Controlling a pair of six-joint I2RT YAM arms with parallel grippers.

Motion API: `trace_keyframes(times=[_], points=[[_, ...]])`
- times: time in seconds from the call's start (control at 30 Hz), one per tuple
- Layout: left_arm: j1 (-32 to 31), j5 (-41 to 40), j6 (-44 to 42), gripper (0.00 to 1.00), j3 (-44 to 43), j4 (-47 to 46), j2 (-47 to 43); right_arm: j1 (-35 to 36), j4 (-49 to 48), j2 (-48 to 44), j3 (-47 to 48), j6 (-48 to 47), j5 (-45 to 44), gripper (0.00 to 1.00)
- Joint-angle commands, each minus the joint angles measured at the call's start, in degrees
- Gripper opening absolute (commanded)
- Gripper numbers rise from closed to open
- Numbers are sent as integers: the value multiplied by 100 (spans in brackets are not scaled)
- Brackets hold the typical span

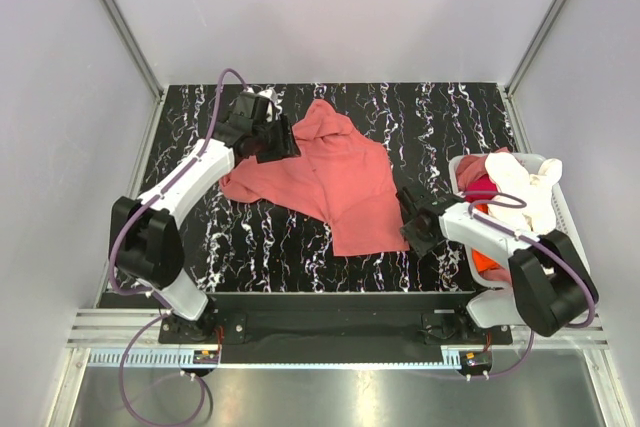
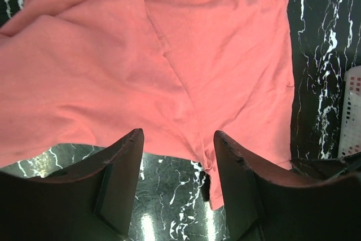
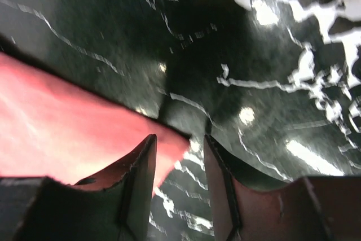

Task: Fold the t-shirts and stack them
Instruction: Flatten the tshirt out

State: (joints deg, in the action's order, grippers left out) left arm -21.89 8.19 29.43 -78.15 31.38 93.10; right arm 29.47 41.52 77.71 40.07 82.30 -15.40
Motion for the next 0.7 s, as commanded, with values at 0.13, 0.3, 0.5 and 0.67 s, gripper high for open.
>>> trace_keyframes(times=[0.13, 0.3, 0.5, 0.67], points=[[-17, -572, -333, 58, -86, -26, 15, 58, -592, 315, -149, 198, 177, 46], [-17, -616, -324, 58, -130, 0, 138, 67, -522, -1, -211, 295, 353, 45], [-26, -643, -333, 58, -157, 0, 173, 93, -109, -397, -175, 611, 529, 45], [-35, -652, -359, 58, -174, 18, 174, 348, -74, -222, -193, 857, 617, 45]])
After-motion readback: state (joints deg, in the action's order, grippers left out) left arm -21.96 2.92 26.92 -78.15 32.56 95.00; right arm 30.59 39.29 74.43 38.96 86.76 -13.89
